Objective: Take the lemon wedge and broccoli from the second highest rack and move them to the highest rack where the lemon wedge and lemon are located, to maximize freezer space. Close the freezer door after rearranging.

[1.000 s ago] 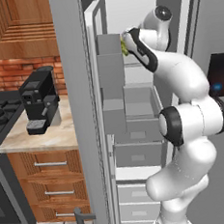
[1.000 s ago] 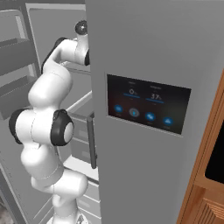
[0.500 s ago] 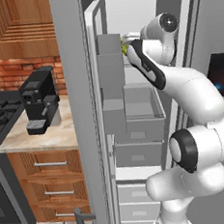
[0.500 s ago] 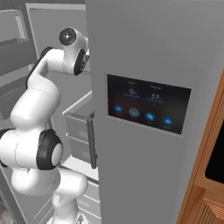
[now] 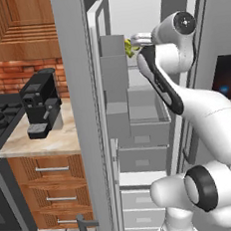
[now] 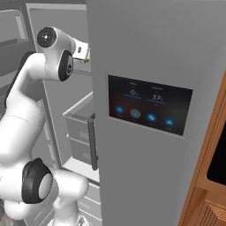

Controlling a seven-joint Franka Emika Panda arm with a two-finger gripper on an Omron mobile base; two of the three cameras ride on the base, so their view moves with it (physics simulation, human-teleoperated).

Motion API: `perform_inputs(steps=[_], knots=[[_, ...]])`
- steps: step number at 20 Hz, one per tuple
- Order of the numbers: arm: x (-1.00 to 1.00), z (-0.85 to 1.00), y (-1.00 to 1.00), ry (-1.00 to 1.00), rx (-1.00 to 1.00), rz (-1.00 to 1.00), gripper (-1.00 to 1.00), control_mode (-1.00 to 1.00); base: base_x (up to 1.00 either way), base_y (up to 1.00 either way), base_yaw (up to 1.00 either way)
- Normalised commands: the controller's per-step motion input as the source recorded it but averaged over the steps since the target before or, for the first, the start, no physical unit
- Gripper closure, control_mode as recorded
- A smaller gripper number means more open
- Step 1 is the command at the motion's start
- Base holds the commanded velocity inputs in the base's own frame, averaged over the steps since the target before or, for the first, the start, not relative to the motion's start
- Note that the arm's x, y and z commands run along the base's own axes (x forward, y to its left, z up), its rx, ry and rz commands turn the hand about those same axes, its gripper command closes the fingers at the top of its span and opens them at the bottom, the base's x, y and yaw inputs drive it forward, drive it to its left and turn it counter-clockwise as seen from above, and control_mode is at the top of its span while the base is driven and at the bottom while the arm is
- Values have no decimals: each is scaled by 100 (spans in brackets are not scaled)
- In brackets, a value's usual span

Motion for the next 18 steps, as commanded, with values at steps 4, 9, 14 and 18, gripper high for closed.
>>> perform_inputs(steps=[4,9,14,18], knots=[[-89,10,1,0,0,0,-100,-100,0,0,0],[-90,1,1,0,0,0,-100,-100,0,0,0],[-95,-8,1,0,0,-1,-100,-100,0,0,0],[-92,-4,2,0,0,-10,-100,-100,0,0,0]])
